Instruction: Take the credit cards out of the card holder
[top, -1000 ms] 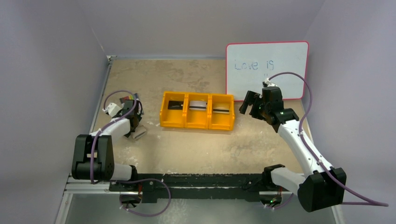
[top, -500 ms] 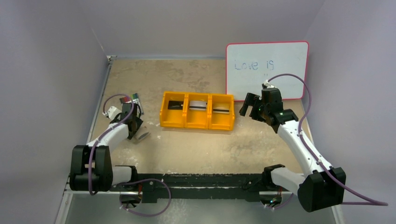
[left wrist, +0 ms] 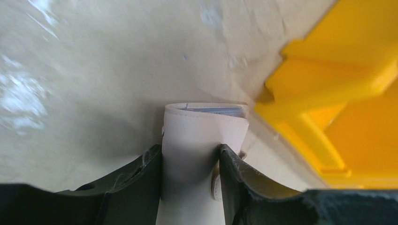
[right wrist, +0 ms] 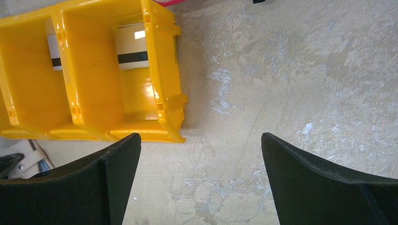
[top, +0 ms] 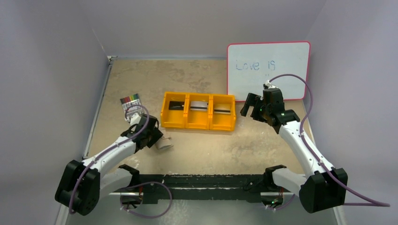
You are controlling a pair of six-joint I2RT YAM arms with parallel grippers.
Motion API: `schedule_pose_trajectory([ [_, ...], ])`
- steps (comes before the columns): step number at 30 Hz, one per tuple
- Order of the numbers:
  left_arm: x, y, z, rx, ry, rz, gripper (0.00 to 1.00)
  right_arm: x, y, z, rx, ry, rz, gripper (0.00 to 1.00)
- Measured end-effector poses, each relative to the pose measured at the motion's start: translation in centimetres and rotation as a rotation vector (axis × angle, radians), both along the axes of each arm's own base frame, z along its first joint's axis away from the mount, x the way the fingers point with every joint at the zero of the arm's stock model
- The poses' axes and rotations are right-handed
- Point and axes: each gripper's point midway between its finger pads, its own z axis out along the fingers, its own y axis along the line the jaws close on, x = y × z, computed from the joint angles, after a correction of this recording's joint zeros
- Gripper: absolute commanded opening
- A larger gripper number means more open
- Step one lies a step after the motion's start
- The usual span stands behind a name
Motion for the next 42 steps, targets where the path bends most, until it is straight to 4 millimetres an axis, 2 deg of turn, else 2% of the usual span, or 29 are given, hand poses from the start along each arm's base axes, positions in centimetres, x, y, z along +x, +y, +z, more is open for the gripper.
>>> schedule_pose_trajectory([
  [11,-4.2,-6.1,0.0,-0.076,-0.056,-0.160,0.29,-0.3,1.3,0.8,0.079,-0.040,0.035,1.00],
  [16,-5.7,-10.2,0.0,-0.078,-0.121,-0.282,0.32,-0.6,2.1,1.5,0.124,-0.071,0.058,1.00],
  [19,-5.7,-13.1,0.4,-0.029,-0.150,-0.355,0.36,-1.6,3.1,2.3,0.202,-0.111,0.080,1.00],
  [22,-5.3,-16.7,1.0,0.018,-0.170,-0.429,0.47,-2.7,4.4,2.7,0.287,-0.152,0.134,1.00],
  [23,-5.1,-18.2,1.2,0.032,-0.175,-0.455,0.56,-3.2,4.9,2.6,0.311,-0.156,0.154,1.00],
  [26,-4.6,-20.5,1.7,0.042,-0.197,-0.498,0.74,-4.2,5.8,1.7,0.376,-0.162,0.190,1.00],
  [29,-4.2,-20.7,2.2,0.043,-0.223,-0.498,0.79,-5.5,6.7,0.5,0.439,-0.154,0.223,0.94],
  [33,-3.9,-20.5,3.2,0.039,-0.258,-0.488,0.79,-7.2,7.6,-1.3,0.472,-0.101,0.249,0.85],
  [38,-3.8,-19.6,4.1,0.027,-0.294,-0.467,0.79,-8.9,9.3,-1.7,0.482,-0.061,0.310,0.75],
  [40,-3.9,-19.4,4.0,0.027,-0.293,-0.467,0.83,-9.3,9.9,-2.2,0.480,-0.035,0.323,0.72],
  [42,-3.8,-19.1,3.7,0.028,-0.287,-0.465,0.92,-9.7,10.6,-2.9,0.472,0.001,0.328,0.70],
])
